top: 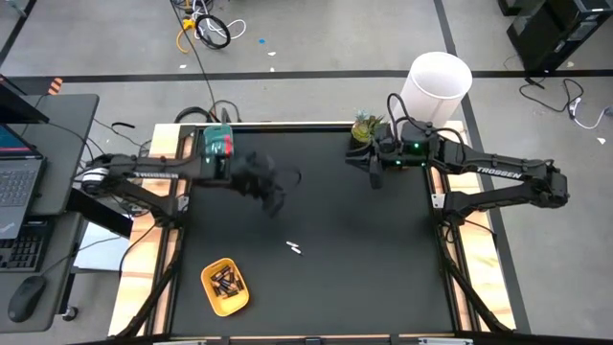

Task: Sort batteries
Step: Put the silver battery into the blue bin

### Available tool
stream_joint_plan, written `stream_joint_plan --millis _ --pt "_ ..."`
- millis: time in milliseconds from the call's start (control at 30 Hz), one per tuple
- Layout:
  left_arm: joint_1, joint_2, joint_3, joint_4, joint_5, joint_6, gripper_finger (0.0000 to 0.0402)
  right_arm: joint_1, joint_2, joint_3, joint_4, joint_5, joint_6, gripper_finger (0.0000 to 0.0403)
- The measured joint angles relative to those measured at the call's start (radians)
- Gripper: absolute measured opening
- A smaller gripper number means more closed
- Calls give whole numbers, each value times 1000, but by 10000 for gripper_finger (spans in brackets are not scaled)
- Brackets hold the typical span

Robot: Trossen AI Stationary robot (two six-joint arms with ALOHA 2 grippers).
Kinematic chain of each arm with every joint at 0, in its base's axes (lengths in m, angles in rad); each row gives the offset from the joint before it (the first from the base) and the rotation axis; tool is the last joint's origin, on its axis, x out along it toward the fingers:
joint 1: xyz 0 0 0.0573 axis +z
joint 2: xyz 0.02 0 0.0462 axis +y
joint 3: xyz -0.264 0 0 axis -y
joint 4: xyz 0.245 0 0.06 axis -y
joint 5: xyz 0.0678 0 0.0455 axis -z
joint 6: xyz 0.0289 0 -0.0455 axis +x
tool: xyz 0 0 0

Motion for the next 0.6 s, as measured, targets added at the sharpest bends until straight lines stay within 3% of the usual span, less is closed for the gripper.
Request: stream_joint_plan --millis 133,333,433,600 --pt "-113 0 0 12 -50 21 112 14 1 0 0 62 -10 100" --pt "-219 12 -1 37 9 149 112 53 1 0 1 87 195 100" --pt "-267 50 -1 34 10 178 112 145 1 0 -13 103 251 99" --pt "-322 167 -2 82 -25 263 117 349 1 1 -141 277 366 91"
